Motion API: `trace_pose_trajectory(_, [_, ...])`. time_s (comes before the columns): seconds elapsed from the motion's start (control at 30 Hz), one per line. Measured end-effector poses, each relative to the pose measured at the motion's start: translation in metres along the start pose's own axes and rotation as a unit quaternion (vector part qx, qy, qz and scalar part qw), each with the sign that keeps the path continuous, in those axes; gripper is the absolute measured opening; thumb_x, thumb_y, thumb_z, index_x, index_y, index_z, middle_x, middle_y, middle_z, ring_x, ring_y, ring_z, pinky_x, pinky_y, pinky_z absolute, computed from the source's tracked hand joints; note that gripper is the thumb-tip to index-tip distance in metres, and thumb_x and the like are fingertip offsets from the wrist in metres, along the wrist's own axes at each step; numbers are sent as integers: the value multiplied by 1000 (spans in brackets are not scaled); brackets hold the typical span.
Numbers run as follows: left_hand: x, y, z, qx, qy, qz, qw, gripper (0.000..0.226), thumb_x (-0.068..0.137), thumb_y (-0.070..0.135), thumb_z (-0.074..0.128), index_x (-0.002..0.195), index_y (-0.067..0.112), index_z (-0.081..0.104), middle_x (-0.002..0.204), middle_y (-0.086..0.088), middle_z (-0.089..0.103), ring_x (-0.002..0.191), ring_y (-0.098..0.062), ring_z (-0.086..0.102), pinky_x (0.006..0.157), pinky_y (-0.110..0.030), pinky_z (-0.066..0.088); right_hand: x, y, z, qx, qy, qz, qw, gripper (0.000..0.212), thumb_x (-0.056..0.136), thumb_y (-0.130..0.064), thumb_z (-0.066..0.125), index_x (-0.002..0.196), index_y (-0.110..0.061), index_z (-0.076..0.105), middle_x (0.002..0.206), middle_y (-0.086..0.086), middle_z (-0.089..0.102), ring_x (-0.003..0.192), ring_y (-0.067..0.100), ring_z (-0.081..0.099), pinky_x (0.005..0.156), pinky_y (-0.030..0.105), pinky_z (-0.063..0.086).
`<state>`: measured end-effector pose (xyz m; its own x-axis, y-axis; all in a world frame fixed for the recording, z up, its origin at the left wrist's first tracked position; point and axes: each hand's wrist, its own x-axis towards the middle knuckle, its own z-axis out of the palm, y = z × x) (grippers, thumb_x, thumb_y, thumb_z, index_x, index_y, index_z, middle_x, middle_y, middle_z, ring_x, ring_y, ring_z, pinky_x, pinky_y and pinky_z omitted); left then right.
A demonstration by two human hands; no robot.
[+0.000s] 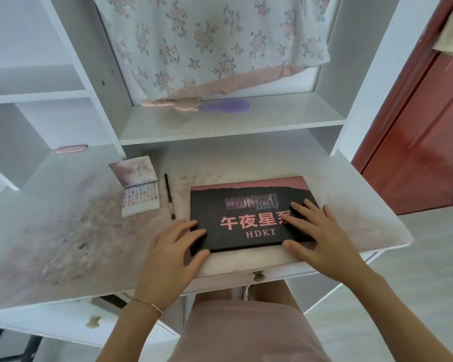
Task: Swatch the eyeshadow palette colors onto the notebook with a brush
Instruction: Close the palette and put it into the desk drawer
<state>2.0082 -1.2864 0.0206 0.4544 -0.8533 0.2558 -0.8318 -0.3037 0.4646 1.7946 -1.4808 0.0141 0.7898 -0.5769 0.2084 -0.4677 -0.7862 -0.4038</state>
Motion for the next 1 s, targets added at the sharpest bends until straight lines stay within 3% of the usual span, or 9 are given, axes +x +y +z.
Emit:
trace_pose_trajectory(0.1, [9,1,3,22,7,-7,1000,37,79,23,71,115,16,64,126,-3,58,117,-25,51,99,-43,37,9,4,2,-26,-9,16,999,50,87,-46,50,134,-35,39,149,-7,25,141,16,10,113,34,-6])
trace_pose_trajectory(0.27, [41,6,13,68,-9,-43,997,40,90,36,51,129,26,50,140,6,43,131,-15,31,106,-34,23,40,7,5,-40,-3,62,997,46,91,-41,46,135,-32,39,150,-2,27,141,19,8,112,38,-8])
trace_pose_trajectory(0.43, [60,20,19,124,0,-51,991,39,92,38,45,130,26,48,141,4,42,131,-15,29,105,-33,22,59,-6,-1,-19,14,100,995,42,92,-30,49,133,-22,44,145,2,36,140,21,14,115,42,5])
trace_pose_trajectory(0.53, [49,29,20,117,18,-39,992,37,90,34,51,124,22,55,133,1,50,126,-17,37,102,-37,27,44,-31,-7,114,76,84,987,32,91,-21,53,122,-21,55,134,-2,49,132,10,30,112,32,19])
trace_pose_trajectory(0.63, [24,34,24,87,46,-33,995,30,82,23,65,111,15,65,117,-5,62,113,-25,53,92,-43,39,3,-63,-11,293,121,63,946,22,90,-15,54,102,-32,61,107,-19,62,103,-7,54,92,13,42])
trace_pose_trajectory(0.7, [5,35,28,64,75,-39,994,24,80,20,66,103,12,68,109,-8,66,105,-30,59,87,-44,43,-28,-75,-4,365,97,71,923,21,88,-15,54,93,-32,66,90,-14,70,89,-1,63,78,12,48])
trace_pose_trajectory(0.77, [-9,36,31,62,89,-37,993,26,81,25,55,98,11,69,107,-9,67,104,-31,60,87,-44,44,-49,-78,10,389,32,119,913,20,89,-15,54,86,-29,69,83,-9,72,81,5,66,75,18,51])
trace_pose_trajectory(0.87, [-19,37,34,78,85,-26,993,38,84,32,41,99,13,70,109,-8,67,106,-29,60,91,-42,43,-59,-67,44,287,-113,211,927,26,91,-31,48,90,-14,67,84,1,72,83,12,65,81,32,50])
trace_pose_trajectory(1.0, [-20,38,35,86,90,-32,992,37,84,32,40,98,14,70,108,-7,67,104,-28,61,91,-40,43,-43,-58,76,276,-117,283,911,44,89,-45,44,86,-6,64,83,10,70,79,20,64,77,33,48])
